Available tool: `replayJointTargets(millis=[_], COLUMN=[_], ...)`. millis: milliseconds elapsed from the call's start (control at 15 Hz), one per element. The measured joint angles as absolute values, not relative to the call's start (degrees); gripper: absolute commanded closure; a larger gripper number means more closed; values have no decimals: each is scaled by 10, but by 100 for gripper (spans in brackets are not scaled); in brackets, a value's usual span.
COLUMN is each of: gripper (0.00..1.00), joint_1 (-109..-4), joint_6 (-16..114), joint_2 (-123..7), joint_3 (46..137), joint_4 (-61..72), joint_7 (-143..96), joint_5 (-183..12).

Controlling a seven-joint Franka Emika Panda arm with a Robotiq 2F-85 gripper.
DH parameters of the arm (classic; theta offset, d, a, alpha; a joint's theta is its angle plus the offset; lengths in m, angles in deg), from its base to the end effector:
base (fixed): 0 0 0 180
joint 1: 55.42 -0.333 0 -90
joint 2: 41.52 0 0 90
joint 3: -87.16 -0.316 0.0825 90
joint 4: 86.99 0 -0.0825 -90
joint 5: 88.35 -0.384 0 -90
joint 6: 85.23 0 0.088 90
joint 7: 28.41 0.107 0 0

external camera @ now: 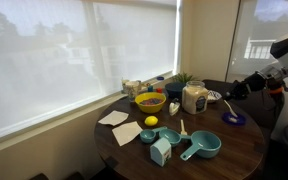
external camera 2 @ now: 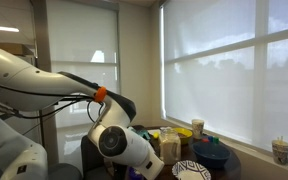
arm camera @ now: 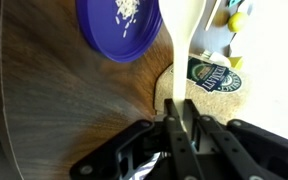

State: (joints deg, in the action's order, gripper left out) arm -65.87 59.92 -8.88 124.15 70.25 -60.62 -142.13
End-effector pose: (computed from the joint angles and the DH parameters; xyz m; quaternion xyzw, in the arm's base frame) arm 0.3488 -0.1672 0.3777 -0.8500 0.2738 -0.2563 0.3699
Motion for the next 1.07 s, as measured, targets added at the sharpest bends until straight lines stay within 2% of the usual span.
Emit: replayJointTargets(millis=[667,1067], gripper=[97,97], joint_1=[-568,-504], joint_6=[474,431], joint_2=[-93,-126], joint_3=[1231,1183], joint_4=[696,695], joint_7=[-838,-911], joint_5=[-1530,-1623])
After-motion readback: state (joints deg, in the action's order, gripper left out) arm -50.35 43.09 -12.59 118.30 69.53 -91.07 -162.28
